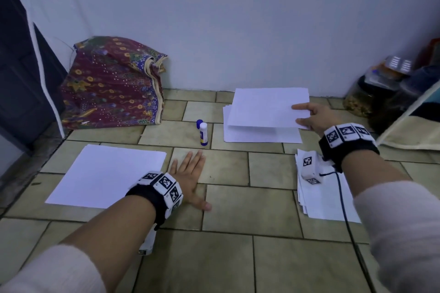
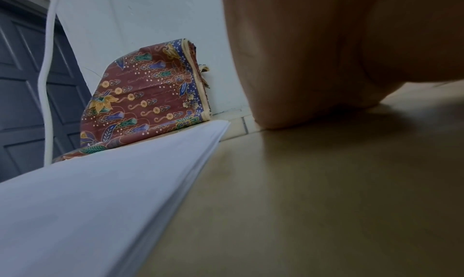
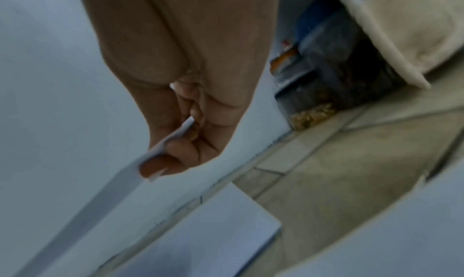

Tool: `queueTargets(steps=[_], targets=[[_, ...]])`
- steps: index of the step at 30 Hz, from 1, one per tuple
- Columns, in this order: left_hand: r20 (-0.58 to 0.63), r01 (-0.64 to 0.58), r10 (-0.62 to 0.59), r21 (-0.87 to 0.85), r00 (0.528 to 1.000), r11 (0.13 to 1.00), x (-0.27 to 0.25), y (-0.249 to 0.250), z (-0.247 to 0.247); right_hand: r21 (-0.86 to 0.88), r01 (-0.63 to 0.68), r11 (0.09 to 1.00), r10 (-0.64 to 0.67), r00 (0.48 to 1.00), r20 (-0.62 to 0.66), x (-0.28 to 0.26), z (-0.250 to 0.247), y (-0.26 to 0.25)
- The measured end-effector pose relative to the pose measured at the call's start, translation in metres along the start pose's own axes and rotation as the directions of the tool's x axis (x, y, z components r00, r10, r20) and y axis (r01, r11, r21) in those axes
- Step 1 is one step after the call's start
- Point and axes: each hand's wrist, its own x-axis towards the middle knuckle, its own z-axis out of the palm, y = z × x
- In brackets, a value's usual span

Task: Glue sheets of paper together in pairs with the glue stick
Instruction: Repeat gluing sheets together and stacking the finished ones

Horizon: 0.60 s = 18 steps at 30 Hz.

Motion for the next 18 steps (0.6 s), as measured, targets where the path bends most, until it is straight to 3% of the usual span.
queueTargets(steps=[5, 11, 14, 18], targets=[[-0.014, 0.014, -0.014, 0.014, 1.0, 1.0, 0.001, 0.0, 0.002, 0.0, -0.04, 0.999, 0.04, 0.997, 0.069, 0.012, 0.019, -0.002], [-0.018, 0.026, -0.026, 0.02, 1.0, 0.999, -0.001, -0.001, 0.003, -0.198, -0.035, 0.979, 0.048, 0.997, 0.059, 0.024, 0.033, -0.001], [-0.011, 0.024, -0.024, 0.018, 1.0, 1.0, -0.001, -0.001, 0.003, -0.386, -0.018, 0.923, 0.048, 0.997, 0.066, 0.028, 0.038, 0.001], [0.011, 0.017, -0.017, 0.015, 1.0, 1.0, 0.002, -0.003, 0.004, -0.494, -0.044, 0.868, 0.093, 0.993, 0.074, 0.033, 0.046, 0.004]])
